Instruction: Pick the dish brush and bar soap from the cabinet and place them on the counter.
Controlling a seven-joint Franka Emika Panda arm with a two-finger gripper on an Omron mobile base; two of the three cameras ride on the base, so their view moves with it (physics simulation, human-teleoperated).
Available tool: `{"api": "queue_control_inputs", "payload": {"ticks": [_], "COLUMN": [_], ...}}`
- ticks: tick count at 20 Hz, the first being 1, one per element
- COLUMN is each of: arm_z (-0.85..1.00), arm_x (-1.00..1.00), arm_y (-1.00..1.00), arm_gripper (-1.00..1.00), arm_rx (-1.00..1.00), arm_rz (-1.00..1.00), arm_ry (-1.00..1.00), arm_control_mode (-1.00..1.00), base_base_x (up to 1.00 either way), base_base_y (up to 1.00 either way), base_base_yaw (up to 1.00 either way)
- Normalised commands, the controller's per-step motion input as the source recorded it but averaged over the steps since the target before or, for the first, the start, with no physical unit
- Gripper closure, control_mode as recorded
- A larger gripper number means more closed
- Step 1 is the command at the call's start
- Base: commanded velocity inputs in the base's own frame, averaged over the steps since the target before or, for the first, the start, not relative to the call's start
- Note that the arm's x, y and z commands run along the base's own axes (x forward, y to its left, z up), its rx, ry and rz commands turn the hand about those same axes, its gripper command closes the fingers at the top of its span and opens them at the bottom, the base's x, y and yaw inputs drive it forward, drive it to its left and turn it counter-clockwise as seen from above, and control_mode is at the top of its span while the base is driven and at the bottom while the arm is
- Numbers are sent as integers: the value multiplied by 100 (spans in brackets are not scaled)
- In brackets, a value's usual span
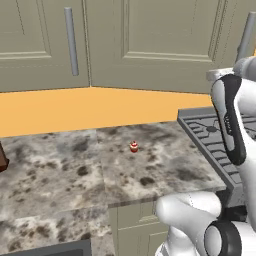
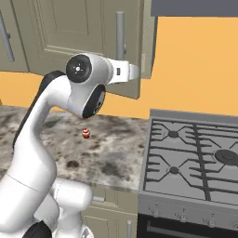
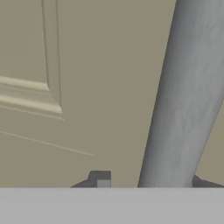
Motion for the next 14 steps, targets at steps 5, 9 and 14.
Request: {"api": "queue_control_inputs", "payload": {"ticks": [5,9,14], "arm_z": [-34,-35,-35], "arm_x": [-66,-63,-58], "arm_y": [65,67,70], "arm_gripper": [100,100,100], "arm_rx": [0,0,0], "arm_rz": [-17,-19,-19], "arm_ry": [0,0,0], "arm_control_mode": [-100,-100,-100], "base_base_x": [0,0,0], "base_base_y": [0,0,0], "base_base_yaw": [0,0,0]}}
